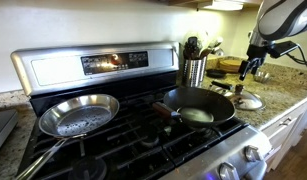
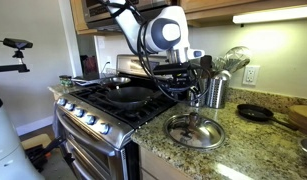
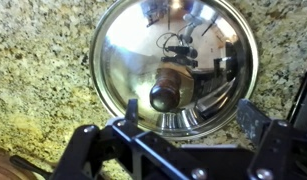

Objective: Put the silver lid on top of the pan on the right side of the stove

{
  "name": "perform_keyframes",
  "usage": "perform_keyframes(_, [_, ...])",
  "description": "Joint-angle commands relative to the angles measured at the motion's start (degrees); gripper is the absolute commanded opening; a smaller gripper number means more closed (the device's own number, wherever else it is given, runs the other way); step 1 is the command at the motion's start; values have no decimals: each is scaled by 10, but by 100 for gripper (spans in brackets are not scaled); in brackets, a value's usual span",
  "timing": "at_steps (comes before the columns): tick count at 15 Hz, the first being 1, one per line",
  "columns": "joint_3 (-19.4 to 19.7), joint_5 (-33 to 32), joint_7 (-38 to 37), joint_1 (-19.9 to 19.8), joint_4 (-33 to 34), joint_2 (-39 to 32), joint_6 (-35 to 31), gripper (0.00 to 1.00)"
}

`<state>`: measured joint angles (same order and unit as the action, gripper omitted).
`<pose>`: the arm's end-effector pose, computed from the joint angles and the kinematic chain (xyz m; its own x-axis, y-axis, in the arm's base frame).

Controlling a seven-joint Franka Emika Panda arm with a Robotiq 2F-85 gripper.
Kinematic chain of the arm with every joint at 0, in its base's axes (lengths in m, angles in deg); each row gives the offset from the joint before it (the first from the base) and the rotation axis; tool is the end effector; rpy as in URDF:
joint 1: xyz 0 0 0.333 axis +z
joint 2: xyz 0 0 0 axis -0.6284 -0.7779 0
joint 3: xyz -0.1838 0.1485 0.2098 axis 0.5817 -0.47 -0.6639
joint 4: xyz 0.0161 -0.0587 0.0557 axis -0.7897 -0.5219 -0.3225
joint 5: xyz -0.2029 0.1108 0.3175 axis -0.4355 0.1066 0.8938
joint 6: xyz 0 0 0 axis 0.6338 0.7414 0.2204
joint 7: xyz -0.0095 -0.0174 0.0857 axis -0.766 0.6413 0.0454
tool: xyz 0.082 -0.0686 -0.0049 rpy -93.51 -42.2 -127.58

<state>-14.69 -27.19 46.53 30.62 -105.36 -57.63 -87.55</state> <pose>0.5157 -0.1740 0.2979 0.9898 0.0386 0.1369 0.0139 -0.9840 0.1776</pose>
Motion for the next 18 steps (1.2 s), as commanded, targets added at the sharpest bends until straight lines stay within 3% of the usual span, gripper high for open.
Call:
perform_keyframes(1, [-9,14,27,-18,15,-40,-48,100])
perform_keyframes(5, [-8,15,30,-28,44,-77,-62,100])
perform_keyframes(10, [-31,79,64,-64,103,-125,-32,100])
perform_keyframes(18, [-55,113,81,-88,165,-163,36,100])
